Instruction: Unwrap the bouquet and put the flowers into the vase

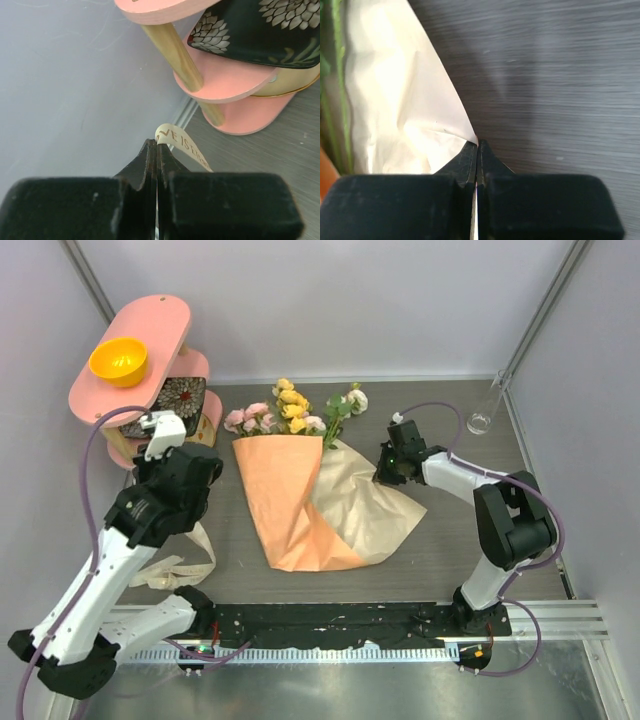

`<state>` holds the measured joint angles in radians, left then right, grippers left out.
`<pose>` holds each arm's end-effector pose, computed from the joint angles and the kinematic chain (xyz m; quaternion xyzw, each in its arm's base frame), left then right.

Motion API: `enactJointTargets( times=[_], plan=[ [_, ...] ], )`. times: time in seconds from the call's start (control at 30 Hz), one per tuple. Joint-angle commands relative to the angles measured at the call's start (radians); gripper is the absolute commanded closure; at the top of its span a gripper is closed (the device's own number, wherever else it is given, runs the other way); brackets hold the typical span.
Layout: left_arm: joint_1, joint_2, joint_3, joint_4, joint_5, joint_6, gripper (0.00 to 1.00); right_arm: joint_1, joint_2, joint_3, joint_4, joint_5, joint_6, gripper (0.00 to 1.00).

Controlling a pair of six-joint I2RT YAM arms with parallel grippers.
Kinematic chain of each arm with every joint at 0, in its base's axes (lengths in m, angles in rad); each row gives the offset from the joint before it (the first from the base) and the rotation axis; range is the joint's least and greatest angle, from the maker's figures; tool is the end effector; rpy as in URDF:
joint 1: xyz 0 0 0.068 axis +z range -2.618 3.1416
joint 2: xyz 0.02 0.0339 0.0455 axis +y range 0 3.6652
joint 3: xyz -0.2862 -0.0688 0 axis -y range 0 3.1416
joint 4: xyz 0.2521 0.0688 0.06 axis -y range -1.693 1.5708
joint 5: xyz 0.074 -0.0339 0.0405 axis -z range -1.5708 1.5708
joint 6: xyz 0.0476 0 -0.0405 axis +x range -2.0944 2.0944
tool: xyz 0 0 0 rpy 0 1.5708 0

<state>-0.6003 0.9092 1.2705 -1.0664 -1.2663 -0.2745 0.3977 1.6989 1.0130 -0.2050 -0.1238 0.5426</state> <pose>0.1296 -0.0337 0.4273 -0.1262 0.7624 0.3433 0.5338 0.3350 0.1471 0.1898 0.0475 0.9400 0.2028 0.2703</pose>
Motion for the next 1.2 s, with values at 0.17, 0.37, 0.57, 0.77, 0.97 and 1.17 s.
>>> enactJointTargets(
  times=[0.17, 0.37, 0.57, 0.77, 0.97, 1.17],
  plan=[
    [0.042, 0.079, -0.048, -0.248, -0.019, -0.311, 1.00, -0.126, 0.007, 0.142, -0.188, 0.302, -0.142, 0.99],
    [0.048, 0.060, -0.023, -0.282, -0.019, -0.382, 0.46, -0.122, -0.070, 0.134, -0.169, 0.227, -0.173, 0.59],
    [0.048, -0.128, -0.029, -0.111, 0.138, -0.301, 0.08, 0.019, -0.248, 0.088, -0.182, 0.334, -0.194, 0.33],
    [0.046, -0.413, -0.157, 0.234, 0.524, -0.232, 0.06, 0.081, -0.248, -0.056, 0.027, -0.078, -0.083, 0.30],
    [0.046, -0.420, -0.191, 0.289, 0.752, -0.264, 0.05, 0.098, -0.278, -0.041, -0.106, 0.377, -0.134, 0.30],
    [0.046, -0.305, -0.180, 0.250, 0.805, -0.285, 0.05, 0.113, -0.386, -0.037, -0.199, 0.594, -0.182, 0.29]
  ],
)
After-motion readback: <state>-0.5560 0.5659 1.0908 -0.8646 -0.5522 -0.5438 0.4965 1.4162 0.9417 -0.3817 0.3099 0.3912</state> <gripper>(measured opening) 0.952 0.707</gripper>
